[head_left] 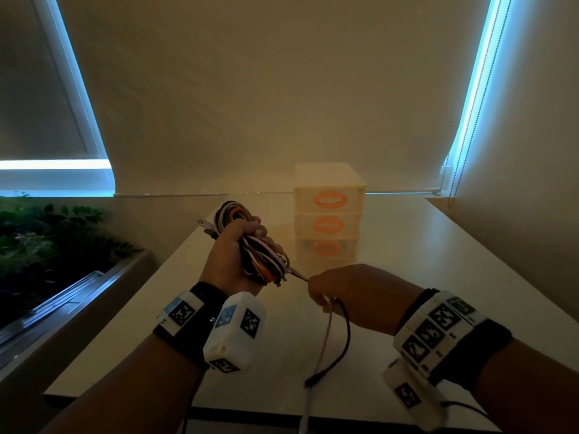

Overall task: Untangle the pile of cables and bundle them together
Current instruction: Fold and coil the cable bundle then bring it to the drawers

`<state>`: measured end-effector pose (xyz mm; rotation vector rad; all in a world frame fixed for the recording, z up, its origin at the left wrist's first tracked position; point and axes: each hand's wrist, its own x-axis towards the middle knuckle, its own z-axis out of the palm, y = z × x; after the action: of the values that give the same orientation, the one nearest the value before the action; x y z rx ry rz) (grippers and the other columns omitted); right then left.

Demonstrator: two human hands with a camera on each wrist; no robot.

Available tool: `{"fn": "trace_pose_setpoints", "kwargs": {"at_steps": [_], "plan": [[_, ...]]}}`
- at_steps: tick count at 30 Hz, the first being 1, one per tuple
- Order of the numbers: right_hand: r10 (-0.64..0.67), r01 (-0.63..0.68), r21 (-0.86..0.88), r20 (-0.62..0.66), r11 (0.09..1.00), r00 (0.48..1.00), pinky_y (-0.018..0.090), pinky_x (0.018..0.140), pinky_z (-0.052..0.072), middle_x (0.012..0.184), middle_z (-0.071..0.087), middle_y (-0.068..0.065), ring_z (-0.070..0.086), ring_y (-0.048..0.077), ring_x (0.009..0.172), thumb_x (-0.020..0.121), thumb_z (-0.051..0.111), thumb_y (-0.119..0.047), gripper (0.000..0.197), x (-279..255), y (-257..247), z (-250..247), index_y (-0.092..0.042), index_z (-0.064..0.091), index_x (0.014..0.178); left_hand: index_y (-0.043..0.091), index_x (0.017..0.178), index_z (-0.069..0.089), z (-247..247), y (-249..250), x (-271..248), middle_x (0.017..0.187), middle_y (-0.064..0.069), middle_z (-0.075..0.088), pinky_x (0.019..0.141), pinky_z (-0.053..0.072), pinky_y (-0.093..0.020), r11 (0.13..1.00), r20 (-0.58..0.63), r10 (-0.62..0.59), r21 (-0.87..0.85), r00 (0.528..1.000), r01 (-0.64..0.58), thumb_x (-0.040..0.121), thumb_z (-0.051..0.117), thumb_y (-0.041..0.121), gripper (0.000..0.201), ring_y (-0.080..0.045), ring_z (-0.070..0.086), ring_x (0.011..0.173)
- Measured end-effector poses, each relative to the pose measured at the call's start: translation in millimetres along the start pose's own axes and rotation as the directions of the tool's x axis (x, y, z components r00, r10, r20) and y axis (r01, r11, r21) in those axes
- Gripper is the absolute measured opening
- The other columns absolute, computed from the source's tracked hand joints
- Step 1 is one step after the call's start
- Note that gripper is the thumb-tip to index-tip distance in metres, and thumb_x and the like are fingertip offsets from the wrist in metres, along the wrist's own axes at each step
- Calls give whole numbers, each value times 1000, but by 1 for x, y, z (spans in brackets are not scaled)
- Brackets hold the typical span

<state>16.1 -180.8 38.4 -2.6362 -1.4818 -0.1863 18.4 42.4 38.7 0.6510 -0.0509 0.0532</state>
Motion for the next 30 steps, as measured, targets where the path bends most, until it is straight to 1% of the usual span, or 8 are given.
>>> {"fn": "trace_pose_setpoints", "kwargs": {"at_steps": [7,11,16,20,23,26,28,30], "plan": [[-76,74,-19,-340,997,937,31,88,48,123,48,0,48,17,111,99,42,-43,26,-1,-10,14,-22,55,91,13,70,52,3,-12,7,67,0,44,75,41,-41,995,-83,-55,79,995,61,98,57,20,29,-22,44,59],[52,154,311,-566,938,823,33,75,43,83,47,-6,45,13,80,101,43,-33,28,9,-17,22,-19,54,79,15,72,49,7,-20,6,66,1,45,69,43,-37,995,-171,-74,47,983,83,98,58,17,28,-18,42,57],[383,80,682,-500,727,777,32,59,44,62,47,-11,45,8,59,93,49,-47,32,17,-31,16,-35,52,64,17,74,48,14,-26,0,64,2,45,64,43,-33,989,-213,-130,46,968,143,99,59,19,28,-15,42,56],[713,117,955,-283,273,641,32,59,37,58,42,-4,42,11,55,98,51,-22,28,25,-32,-2,-1,53,80,18,77,48,22,-36,-8,65,1,43,61,46,-33,971,-235,-210,60,949,230,99,61,22,26,-16,44,55],[782,155,965,72,-212,619,27,54,28,54,36,-6,35,12,48,93,46,-25,17,23,-23,-14,-16,45,78,18,71,45,24,-40,-10,58,1,42,54,45,-30,959,-273,-248,68,930,275,99,61,24,33,-16,45,46],[795,97,920,270,-379,542,25,54,27,53,36,-4,36,13,44,90,45,-28,19,21,-15,-17,-23,41,72,12,63,53,23,-44,-8,60,-2,43,63,40,-32,935,-306,-313,66,899,348,98,63,29,41,-18,41,55],[819,52,949,239,-310,521,24,53,28,57,39,-5,37,12,48,93,45,-31,13,25,-20,-17,-22,47,85,8,77,57,18,-50,-2,72,-10,53,75,46,-37,921,-287,-340,90,896,378,95,67,38,36,-23,52,67],[860,-71,995,-22,68,510,27,55,38,75,47,-4,44,12,62,98,42,-35,23,30,-29,-8,-16,49,109,1,111,62,17,-56,1,106,-23,67,94,52,-47,918,-289,-328,126,899,376,91,71,45,49,-35,68,96]]}}
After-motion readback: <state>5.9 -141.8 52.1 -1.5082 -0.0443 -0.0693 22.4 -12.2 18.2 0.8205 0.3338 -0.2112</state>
